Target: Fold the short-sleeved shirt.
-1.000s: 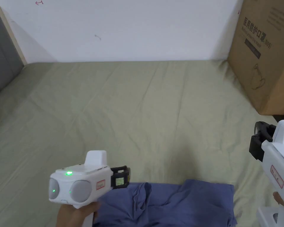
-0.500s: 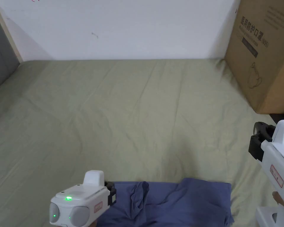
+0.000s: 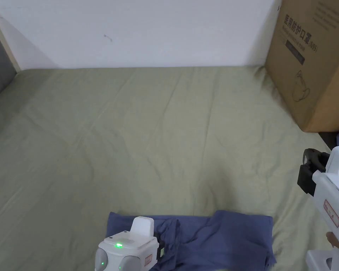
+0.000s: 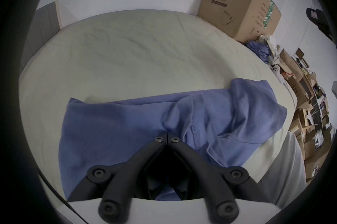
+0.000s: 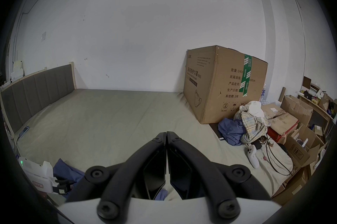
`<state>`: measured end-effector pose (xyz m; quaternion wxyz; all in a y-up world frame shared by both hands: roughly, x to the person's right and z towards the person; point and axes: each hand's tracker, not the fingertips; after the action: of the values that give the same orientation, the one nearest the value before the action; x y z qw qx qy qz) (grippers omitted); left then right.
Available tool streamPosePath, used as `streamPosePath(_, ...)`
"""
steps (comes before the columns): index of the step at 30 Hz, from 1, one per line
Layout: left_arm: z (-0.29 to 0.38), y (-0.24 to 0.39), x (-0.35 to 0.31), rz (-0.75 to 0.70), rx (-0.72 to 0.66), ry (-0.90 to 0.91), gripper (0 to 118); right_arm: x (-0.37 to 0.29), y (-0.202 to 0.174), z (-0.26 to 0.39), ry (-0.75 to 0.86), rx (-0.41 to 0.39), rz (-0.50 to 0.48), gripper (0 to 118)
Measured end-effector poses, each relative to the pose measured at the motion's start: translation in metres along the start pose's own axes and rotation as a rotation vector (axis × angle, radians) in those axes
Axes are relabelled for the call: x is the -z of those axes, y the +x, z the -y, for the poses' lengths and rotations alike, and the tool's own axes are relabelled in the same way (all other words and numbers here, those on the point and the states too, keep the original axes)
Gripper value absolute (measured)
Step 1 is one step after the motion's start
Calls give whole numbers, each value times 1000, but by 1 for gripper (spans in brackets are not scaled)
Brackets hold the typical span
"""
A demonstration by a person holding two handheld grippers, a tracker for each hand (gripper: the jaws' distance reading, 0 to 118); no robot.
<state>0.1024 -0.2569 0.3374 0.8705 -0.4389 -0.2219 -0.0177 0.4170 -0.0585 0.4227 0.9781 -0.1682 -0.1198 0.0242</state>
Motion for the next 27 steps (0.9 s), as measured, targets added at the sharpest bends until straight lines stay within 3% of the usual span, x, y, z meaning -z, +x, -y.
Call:
streamPosePath(10,-4,17,-2,23,20,-5,0,0,1,-1,2,2,1,0)
streamPosePath(13,-14,6,-14,58,-46,12,0,-1,0,-3,4,3,-1,0)
streamPosePath(23,-61,-95,-88,294,-313,33,1,-1,-8,-8,13,2,-23,0)
streamPosePath(27,-57,-143,-90,287,-372,-2,9,1,-13,-9,6,-2,-29,0)
